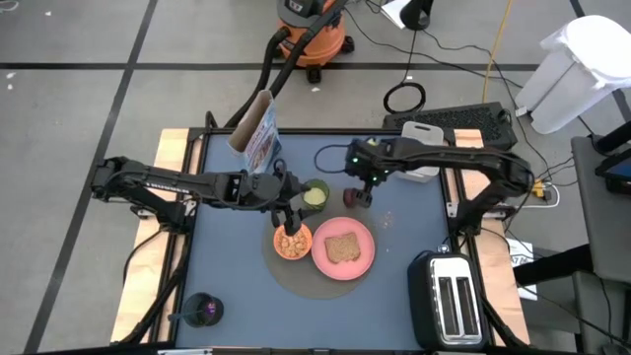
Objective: Arrange a breakfast setting
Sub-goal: Put the blue spoon on the gray table mat to the left side of the orange bowl
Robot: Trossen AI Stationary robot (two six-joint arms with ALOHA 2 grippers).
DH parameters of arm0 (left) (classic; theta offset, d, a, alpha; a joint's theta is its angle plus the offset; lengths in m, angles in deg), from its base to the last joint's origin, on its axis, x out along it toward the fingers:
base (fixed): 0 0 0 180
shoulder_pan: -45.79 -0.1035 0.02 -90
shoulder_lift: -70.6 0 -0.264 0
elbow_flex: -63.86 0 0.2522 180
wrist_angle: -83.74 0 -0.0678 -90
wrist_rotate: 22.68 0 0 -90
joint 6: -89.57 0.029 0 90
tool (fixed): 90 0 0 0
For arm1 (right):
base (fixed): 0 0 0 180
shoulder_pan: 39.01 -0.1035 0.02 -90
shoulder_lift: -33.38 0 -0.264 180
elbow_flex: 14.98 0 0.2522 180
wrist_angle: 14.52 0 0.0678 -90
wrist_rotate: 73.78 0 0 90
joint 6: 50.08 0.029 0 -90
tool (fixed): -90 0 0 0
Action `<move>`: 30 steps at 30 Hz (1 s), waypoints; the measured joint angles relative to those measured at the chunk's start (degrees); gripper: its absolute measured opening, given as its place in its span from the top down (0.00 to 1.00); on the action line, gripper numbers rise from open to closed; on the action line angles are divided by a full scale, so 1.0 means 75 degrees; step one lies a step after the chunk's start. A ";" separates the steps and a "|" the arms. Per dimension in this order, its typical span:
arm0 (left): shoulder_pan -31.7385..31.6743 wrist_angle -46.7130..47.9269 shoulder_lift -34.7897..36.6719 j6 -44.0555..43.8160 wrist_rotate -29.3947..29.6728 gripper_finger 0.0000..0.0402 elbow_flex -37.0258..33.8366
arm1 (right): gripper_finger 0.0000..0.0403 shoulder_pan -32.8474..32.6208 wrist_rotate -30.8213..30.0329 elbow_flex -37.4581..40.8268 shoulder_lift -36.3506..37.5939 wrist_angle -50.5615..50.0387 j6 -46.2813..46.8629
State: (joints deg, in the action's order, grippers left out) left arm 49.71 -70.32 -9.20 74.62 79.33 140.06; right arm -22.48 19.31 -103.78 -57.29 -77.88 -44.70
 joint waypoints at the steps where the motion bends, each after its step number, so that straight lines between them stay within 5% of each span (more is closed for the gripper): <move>1: 0.0015 0.0007 0.0022 -0.0111 -0.0050 0.16 -0.0001 | 0.06 0.0000 0.0000 0.0000 0.0142 0.0003 0.0004; 8: 0.0188 0.0040 0.0197 -0.2501 -0.1264 0.16 -0.0012 | 0.06 -0.0081 0.0006 0.0000 0.0969 0.0009 -0.0003; 17: 0.0939 0.0226 0.0351 -0.7338 -0.3774 0.16 -0.0006 | 0.06 -0.0623 0.0015 0.0003 0.1384 0.0336 -0.0005; 30: 0.3717 0.0638 0.0366 -1.3632 -0.4399 0.16 -0.0004 | 0.06 -0.1461 0.0014 0.0006 0.1378 0.0443 -0.0011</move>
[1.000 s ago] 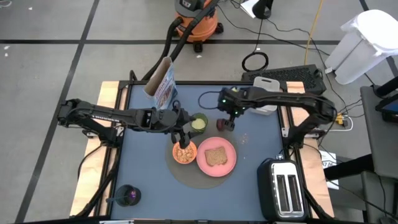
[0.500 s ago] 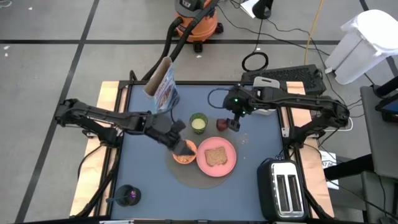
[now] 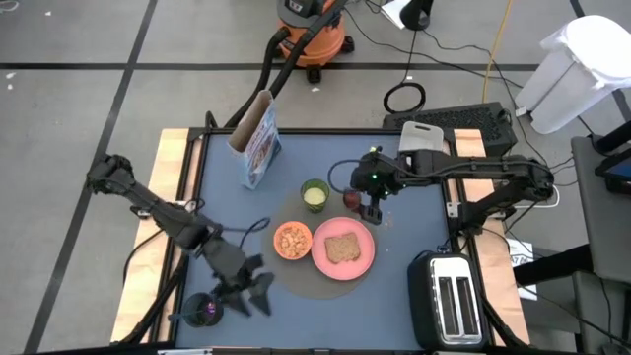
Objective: Arrange a breakfast setting
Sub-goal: Put the blue spoon on the gray table mat to the left side of the orange bowl
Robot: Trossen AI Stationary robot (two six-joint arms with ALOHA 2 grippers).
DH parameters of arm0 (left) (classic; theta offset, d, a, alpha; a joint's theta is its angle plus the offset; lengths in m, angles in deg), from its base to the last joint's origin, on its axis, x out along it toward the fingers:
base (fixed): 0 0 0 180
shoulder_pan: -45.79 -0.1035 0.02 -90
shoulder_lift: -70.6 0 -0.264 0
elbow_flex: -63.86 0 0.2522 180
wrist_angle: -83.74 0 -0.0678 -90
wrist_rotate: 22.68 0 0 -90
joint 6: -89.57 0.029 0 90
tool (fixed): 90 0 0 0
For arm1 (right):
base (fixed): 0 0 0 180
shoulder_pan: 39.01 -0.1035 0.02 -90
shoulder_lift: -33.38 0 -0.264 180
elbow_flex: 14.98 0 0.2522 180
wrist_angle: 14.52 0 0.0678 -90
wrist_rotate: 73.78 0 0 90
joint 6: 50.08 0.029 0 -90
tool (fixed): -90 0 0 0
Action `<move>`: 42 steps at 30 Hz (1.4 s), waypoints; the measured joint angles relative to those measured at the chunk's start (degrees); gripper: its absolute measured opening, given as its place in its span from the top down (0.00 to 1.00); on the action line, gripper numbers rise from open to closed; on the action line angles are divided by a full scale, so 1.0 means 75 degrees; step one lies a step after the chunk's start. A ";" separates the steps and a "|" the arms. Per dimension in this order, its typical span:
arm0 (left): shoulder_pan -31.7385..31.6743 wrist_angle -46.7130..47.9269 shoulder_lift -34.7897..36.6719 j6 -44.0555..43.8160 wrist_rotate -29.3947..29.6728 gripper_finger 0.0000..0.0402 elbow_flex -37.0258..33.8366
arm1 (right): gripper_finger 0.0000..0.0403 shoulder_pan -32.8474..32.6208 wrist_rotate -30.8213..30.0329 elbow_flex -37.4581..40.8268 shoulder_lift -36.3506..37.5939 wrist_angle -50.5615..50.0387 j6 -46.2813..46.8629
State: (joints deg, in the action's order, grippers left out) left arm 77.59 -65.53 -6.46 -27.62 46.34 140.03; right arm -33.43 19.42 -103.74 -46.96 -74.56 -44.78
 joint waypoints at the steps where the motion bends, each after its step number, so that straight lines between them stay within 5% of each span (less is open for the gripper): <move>1: 0.0186 0.0208 0.0000 -0.0495 -0.0163 0.16 0.0001 | 0.06 -0.0059 -0.0002 0.0000 0.0000 0.0027 0.0000; 9: 0.1482 0.1667 0.0000 -0.3059 -0.1729 0.16 -0.0001 | 0.06 -0.0405 0.0001 0.0003 0.0000 0.0260 0.0000; 24: 0.2688 0.4539 -0.0023 -0.2545 -0.1741 0.16 0.0001 | 0.06 -0.0509 -0.0007 0.0003 -0.0003 0.0678 0.0001; 37: 0.3105 0.5316 -0.0023 -0.2628 -0.1726 0.16 0.0001 | 0.06 -0.0509 -0.0002 0.0003 -0.0003 0.0714 0.0000; 42: 0.3278 0.5316 -0.0023 -0.2856 -0.1160 0.16 0.0001 | 0.06 -0.0509 -0.0002 0.0003 -0.0003 0.0714 0.0000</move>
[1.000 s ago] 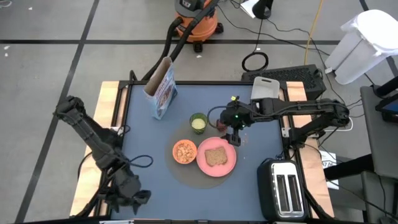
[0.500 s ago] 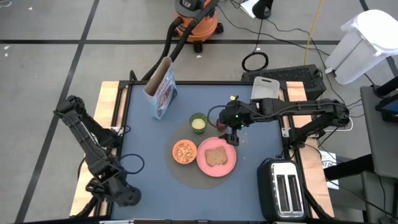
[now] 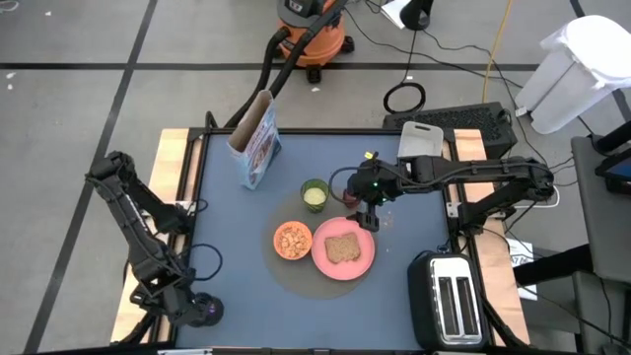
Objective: Arrange a breakfast setting
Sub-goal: Put the blue spoon on the gray table mat to the left side of the orange bowl
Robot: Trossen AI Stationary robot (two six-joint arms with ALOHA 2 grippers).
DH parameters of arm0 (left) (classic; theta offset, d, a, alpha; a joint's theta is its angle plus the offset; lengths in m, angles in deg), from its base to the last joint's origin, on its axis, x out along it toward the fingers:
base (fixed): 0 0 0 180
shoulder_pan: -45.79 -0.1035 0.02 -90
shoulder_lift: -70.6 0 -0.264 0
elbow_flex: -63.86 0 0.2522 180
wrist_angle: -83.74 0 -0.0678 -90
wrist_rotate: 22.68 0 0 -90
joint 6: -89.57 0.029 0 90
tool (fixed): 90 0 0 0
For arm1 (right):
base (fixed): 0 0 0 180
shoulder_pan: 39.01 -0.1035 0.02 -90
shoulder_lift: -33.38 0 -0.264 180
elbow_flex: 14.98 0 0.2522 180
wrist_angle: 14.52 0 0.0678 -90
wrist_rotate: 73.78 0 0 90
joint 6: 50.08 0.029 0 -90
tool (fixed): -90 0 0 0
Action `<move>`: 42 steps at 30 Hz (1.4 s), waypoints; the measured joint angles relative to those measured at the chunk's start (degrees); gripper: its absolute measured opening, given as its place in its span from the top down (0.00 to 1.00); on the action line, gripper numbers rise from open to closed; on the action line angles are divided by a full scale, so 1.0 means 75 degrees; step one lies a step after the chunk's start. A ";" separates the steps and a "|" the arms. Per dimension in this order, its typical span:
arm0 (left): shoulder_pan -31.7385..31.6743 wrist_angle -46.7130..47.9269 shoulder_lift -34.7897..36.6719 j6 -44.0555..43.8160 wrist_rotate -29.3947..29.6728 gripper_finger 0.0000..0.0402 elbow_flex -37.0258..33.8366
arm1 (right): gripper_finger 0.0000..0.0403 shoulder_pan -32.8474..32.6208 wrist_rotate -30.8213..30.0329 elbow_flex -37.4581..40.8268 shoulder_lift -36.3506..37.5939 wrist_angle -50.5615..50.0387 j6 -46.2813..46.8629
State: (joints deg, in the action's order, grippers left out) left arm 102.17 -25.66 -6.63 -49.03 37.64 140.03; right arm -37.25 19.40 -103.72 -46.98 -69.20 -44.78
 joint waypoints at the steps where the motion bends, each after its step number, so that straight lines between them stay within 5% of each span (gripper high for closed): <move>1: 0.0011 0.0000 0.0000 0.0000 0.0020 0.16 0.0000 | 0.06 0.0000 0.0000 0.0000 0.0000 0.0000 0.0000; 37: 0.0151 -0.0050 -0.0708 0.0186 0.0340 0.16 0.0006 | 0.06 0.0000 0.0003 0.0003 0.0000 0.0000 0.0000; 42: 0.0151 -0.0052 -0.0708 0.0216 0.0374 0.22 0.0006 | 0.06 0.0000 0.0003 0.0003 0.0000 0.0000 0.0000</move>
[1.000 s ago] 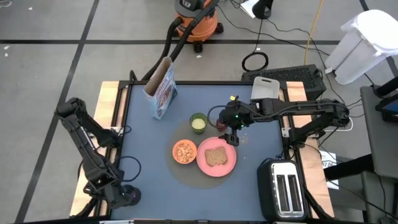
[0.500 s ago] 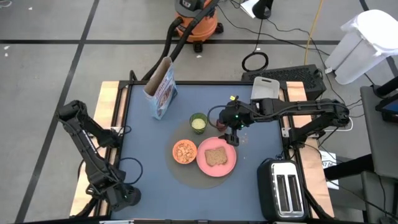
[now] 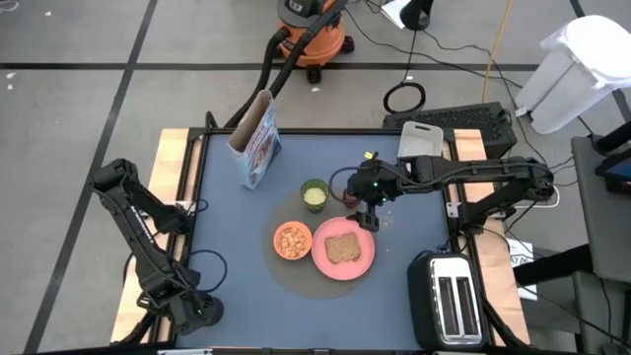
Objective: Arrange a breakfast setting
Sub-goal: Put the blue spoon on the gray table mat to the left side of the orange bowl
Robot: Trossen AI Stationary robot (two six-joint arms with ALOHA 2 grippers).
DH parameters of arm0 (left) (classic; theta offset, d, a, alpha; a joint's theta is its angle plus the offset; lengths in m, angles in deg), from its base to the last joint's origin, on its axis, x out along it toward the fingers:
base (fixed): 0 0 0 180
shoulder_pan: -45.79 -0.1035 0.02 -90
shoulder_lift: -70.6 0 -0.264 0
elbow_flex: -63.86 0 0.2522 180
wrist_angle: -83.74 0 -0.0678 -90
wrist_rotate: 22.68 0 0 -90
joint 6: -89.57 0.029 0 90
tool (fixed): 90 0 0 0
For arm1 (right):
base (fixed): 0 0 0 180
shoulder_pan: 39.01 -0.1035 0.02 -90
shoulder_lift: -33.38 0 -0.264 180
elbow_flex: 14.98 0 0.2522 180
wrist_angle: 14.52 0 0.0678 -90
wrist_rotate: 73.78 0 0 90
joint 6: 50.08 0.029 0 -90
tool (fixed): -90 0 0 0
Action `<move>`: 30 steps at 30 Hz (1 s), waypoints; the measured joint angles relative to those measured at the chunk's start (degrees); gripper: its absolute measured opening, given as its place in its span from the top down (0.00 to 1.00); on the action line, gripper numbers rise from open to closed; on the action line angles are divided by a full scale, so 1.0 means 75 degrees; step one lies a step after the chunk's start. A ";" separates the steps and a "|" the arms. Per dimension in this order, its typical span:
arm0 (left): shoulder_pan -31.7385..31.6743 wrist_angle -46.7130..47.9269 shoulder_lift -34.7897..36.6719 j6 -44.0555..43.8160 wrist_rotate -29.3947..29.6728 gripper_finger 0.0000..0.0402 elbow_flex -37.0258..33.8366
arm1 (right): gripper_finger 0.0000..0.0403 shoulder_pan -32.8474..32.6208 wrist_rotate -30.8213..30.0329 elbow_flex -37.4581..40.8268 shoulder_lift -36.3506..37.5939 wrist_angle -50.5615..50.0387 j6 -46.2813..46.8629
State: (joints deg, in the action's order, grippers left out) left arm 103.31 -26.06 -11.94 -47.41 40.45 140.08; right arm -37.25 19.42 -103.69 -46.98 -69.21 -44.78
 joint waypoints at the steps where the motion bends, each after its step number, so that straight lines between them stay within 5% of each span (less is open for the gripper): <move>1: 0.0000 0.0000 0.0000 0.0029 0.0000 0.25 0.0000 | 0.06 0.0000 0.0000 0.0000 -0.0003 0.0000 0.0000; 17: 0.0000 -0.0020 0.0000 0.0075 0.0003 0.53 0.0000 | 0.06 0.0000 0.0000 0.0000 -0.0001 -0.0001 0.0000; 30: 0.0002 -0.0226 0.0003 0.0979 0.0012 0.59 0.0000 | 0.06 0.0000 0.0000 0.0000 0.0000 0.0000 -0.0003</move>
State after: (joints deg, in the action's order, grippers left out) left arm 103.32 -27.76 -11.92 -40.07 40.53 140.08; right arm -37.25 19.42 -103.69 -46.98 -69.21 -44.80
